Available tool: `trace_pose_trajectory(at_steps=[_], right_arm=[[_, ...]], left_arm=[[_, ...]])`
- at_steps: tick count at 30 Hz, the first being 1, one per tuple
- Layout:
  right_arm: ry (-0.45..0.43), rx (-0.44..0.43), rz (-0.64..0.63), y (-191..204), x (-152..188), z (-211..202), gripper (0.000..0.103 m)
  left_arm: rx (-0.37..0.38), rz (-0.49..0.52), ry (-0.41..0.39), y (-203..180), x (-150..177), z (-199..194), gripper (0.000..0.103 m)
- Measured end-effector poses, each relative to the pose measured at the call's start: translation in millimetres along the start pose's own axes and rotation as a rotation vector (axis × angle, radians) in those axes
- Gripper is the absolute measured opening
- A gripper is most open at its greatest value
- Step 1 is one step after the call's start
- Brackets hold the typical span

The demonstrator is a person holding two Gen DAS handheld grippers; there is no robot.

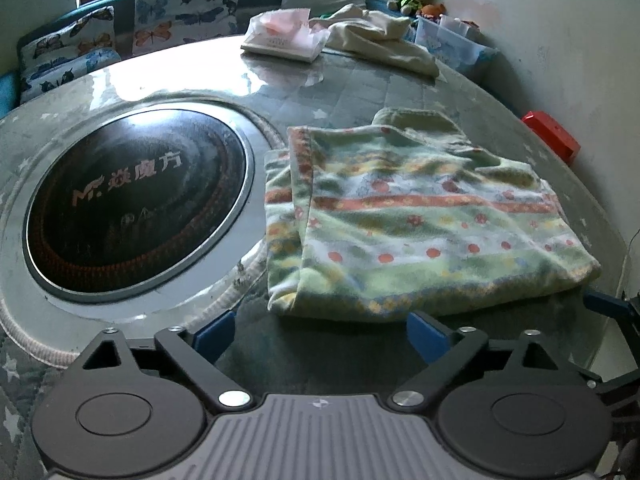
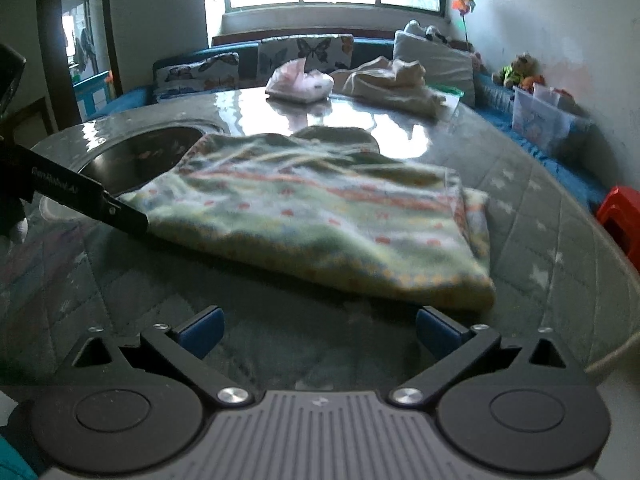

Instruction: Fold clothes

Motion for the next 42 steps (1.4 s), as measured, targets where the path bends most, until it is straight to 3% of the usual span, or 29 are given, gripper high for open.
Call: trace_pose_trajectory(at_steps=[6,30,42], right_arm=[[0.013,0.025,-0.016,1.6,8.9,3.4,0.103],[-0.012,0.019,-0.012,0.6,9.4,3.0,0.103],[-0.018,-0.059,-0.013,9.9,-6.2,2.5,0.103]], left_arm=[[-0.003,0.017,0.008,-1.8,4.4,2.4,0.103],[-0.071,0.101,0.014,-10.2,9.2,8.9,0.103],[-0.044,0.101,0.028,-13.5,5.1,3.8,0.103]])
Point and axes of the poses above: each gripper's, at about its wrist camera, not at the fingertips, and z roughly the way its jaws point, y to its left, x to its underside, the point moved 9 cm from there along z, roughly the way its jaws point, and after that the axes turned 8 degrees about -x, right-handed, at the moved point
